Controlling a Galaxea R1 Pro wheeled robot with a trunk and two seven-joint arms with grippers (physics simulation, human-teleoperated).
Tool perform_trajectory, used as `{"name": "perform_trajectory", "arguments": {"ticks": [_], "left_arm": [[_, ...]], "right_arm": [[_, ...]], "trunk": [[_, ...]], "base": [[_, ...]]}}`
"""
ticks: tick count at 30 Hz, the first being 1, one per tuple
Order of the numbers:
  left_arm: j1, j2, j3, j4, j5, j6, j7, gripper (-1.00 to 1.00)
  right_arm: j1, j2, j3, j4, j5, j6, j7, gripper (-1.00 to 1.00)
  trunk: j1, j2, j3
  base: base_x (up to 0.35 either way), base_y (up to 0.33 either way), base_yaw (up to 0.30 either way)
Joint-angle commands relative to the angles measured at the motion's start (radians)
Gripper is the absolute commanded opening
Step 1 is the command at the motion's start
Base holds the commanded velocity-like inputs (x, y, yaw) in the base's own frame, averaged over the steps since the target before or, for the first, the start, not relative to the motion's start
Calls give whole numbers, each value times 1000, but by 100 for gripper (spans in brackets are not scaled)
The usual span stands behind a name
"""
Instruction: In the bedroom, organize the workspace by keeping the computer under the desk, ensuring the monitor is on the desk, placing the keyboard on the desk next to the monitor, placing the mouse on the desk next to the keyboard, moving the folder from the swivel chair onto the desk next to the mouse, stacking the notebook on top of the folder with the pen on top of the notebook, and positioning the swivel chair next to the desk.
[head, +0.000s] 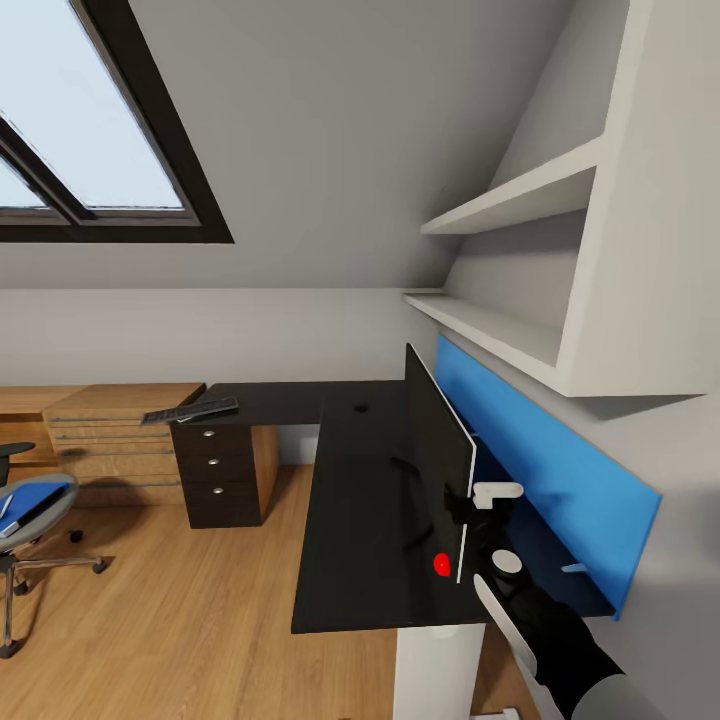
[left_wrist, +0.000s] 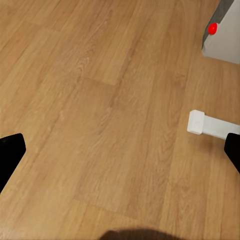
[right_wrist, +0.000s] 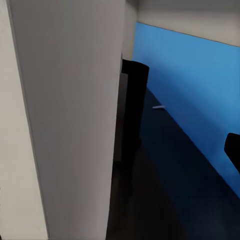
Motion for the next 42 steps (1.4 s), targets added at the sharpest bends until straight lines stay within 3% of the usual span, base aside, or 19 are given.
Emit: {"name": "perform_trajectory", "arguments": {"ticks": [1, 42], "left_arm": [[0, 0, 4, -2, -3, 0, 0, 100], [0, 9, 5, -2, 0, -37, 0, 100]], "right_arm": [[-1, -1, 5, -1, -7, 2, -8, 100], [-1, 0, 9, 14, -5, -22, -8, 100]], "trunk": [[0, -1, -1], [0, -1, -1]], "base": [[0, 0, 0], [41, 0, 0]]}}
